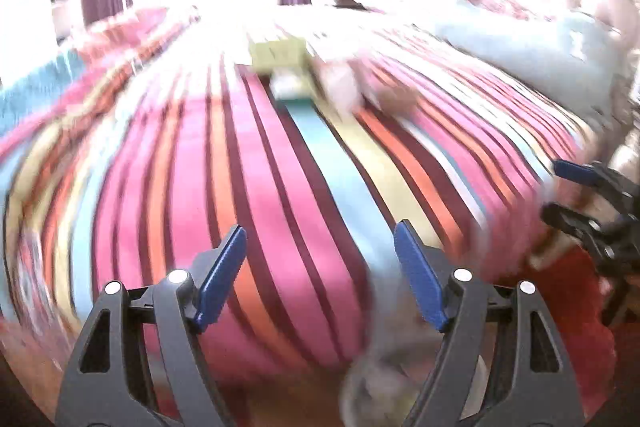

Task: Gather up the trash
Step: 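Move both grippers back over the items on the bed, then grasp the Vitamin E box with left gripper while right grasps tan round brush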

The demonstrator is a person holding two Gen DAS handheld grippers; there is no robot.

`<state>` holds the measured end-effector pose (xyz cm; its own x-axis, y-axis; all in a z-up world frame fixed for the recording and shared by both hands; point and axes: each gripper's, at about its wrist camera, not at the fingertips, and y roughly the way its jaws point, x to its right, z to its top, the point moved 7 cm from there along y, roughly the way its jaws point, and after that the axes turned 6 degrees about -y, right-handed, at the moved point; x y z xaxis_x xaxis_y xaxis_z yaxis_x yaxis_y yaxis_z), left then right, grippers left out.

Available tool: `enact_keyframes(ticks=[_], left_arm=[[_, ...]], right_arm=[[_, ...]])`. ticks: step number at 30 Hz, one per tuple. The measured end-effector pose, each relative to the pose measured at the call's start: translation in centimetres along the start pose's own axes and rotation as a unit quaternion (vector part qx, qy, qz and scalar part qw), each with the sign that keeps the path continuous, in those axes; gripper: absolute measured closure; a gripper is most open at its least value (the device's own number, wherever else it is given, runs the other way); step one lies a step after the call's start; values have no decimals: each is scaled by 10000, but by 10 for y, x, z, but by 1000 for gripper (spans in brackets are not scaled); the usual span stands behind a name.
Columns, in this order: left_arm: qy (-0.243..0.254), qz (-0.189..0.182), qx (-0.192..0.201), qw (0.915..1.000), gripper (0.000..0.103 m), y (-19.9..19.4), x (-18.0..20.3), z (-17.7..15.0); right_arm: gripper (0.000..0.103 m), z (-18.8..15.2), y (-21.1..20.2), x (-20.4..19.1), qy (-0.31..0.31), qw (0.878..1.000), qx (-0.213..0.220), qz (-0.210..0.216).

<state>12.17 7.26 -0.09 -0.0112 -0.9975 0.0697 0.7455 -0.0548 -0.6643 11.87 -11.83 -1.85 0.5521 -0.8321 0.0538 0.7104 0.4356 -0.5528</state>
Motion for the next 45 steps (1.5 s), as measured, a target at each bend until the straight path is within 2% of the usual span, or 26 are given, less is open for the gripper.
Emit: enact_keyframes(ticks=[4, 8, 14, 18, 20, 23, 27, 31, 36, 37, 38, 39, 40, 41, 45], left_arm=[[-291, -202, -110, 9993, 29, 63, -20, 62], [-385, -255, -132, 9988, 29, 98, -30, 91], [-19, -349, -372, 9987, 29, 141, -28, 106], [22, -368, -439, 9984, 29, 156, -31, 112], [18, -461, -468, 9978, 29, 162, -29, 116], [138, -548, -525, 9970, 29, 168, -21, 119], [299, -406, -580, 9970, 29, 180, -13, 123], [300, -189, -836, 9959, 29, 201, -15, 128], [267, 40, -1115, 9934, 29, 221, -19, 127], [262, 104, -1227, 9920, 29, 226, -21, 125], [272, 93, -1210, 9922, 29, 227, -21, 124], [269, 84, -1185, 9926, 34, 226, -21, 124], [252, 88, -1144, 9931, 44, 223, -22, 124], [229, 115, -1075, 9939, 51, 219, -24, 124], [190, 114, -974, 9950, 51, 205, -32, 113]], right_arm=[[19, 42, 55, 19, -332, 9989, -45, -341], [19, 63, 105, 29, -635, 9970, -303, -329], [19, 73, 145, 35, -544, 9966, -585, -209], [19, 77, 160, 43, -437, 9953, -854, -162], [19, 77, 167, 46, -258, 9941, -1050, 58], [19, 80, 161, 47, -455, 9944, -950, -20], [19, 84, 159, 51, -567, 9933, -1003, 32], [19, 87, 165, 50, -712, 9914, -1092, 100], [21, 89, 179, 45, -544, 9915, -1154, 271], [22, 88, 182, 44, -475, 9913, -1190, 288], [29, 87, 185, 44, -448, 9910, -1230, 285], [41, 85, 187, 42, -400, 9906, -1259, 351], [47, 84, 188, 40, -302, 9899, -1290, 496], [50, 82, 187, 38, -232, 9896, -1288, 596], [52, 80, 170, 37, -301, 9922, -1139, 400]])
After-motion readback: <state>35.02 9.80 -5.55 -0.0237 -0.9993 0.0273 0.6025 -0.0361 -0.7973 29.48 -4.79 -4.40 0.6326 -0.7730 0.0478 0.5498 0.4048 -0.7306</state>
